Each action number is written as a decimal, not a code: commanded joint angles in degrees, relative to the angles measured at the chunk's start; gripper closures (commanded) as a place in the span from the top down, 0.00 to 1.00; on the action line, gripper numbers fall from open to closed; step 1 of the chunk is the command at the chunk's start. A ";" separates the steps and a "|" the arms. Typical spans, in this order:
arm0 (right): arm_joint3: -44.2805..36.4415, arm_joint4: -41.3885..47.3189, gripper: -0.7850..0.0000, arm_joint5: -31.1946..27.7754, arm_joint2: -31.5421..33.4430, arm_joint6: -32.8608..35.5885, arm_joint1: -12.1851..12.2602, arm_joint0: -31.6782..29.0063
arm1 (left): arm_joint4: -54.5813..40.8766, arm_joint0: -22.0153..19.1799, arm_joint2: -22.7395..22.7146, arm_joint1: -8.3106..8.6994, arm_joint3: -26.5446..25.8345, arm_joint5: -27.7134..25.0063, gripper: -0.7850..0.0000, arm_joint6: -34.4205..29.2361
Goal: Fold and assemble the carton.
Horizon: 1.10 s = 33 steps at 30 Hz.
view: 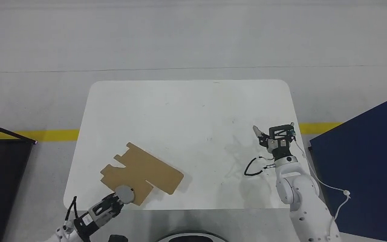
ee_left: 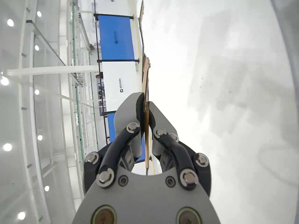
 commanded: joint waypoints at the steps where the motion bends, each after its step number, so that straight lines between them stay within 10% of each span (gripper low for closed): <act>1: 0.00 0.00 1.00 0.00 0.00 0.00 0.00 0.00 | -1.70 -0.20 0.27 0.05 0.23 -1.13 0.00 1.87; 9: 0.00 0.00 1.00 0.00 0.00 0.00 0.00 0.00 | -1.66 -0.36 0.32 0.05 0.34 -1.25 0.00 1.66; 12: -1.02 -0.18 1.00 -0.93 -0.36 0.30 0.00 0.46 | -13.70 -4.82 5.10 -0.06 2.77 -5.92 0.00 10.57; 17: -9.93 -2.40 1.00 1.65 -2.90 5.82 -0.36 2.41 | -39.62 -19.01 11.07 -0.35 11.56 -23.78 0.00 25.41; 22: -15.51 -0.38 1.00 5.68 -7.67 11.41 -1.19 5.51 | -55.00 -28.44 10.10 -0.09 18.27 -40.48 0.00 26.83; 33: -15.67 0.05 1.00 5.67 -8.01 11.78 -1.25 5.74 | -62.98 -27.47 12.17 -0.46 19.20 -42.16 0.00 25.16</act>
